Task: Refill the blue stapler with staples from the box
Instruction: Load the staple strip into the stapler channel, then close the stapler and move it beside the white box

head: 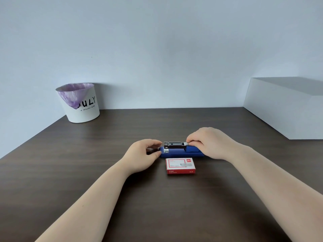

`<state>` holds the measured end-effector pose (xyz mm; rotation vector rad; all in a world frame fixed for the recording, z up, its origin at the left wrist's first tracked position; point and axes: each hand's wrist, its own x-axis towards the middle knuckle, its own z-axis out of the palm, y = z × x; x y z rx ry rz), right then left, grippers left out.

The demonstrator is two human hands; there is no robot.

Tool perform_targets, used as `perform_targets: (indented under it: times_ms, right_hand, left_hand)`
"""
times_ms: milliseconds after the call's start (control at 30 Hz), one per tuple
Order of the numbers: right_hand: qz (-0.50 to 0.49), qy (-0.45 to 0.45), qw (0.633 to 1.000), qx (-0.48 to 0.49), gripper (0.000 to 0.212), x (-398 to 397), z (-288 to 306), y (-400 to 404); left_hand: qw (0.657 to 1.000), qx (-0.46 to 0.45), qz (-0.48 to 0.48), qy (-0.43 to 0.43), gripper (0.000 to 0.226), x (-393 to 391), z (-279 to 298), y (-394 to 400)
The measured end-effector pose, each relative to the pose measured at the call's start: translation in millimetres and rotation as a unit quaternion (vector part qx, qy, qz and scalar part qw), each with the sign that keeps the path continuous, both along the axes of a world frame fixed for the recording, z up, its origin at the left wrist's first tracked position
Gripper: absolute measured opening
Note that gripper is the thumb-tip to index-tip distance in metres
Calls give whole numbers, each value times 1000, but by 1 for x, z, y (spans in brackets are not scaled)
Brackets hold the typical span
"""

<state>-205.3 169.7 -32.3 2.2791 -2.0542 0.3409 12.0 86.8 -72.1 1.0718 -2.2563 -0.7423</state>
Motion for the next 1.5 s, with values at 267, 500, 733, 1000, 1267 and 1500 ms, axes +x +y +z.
perform_targets:
  times_ms: [267,500,733,1000,1267,1500]
  right_hand:
    - [-6,-46,999,18,27,8,3,-4]
    - [-18,-90,996,-14,23,6,-1,-2]
    - [-37,-21,999,-21,28,-4,-3,5]
    - [-10,-4,1000,13,26,13,-3,-1]
    - [11,-5,1000,26,25,28,-4,-6]
    - [19,1,1000,5,24,23,-3,-4]
  left_hand:
    - [999,-21,-26,-40,42,0,-1,-1]
    - [998,-28,-27,-45,41,0,-1,-1]
    - [998,-27,-31,-46,40,0,-2,-2]
    - [998,-29,-36,-51,43,1,-3,-2]
    - [997,-31,-39,-56,40,-1,-2,1]
    - [997,-36,-40,-62,40,0,-4,-2]
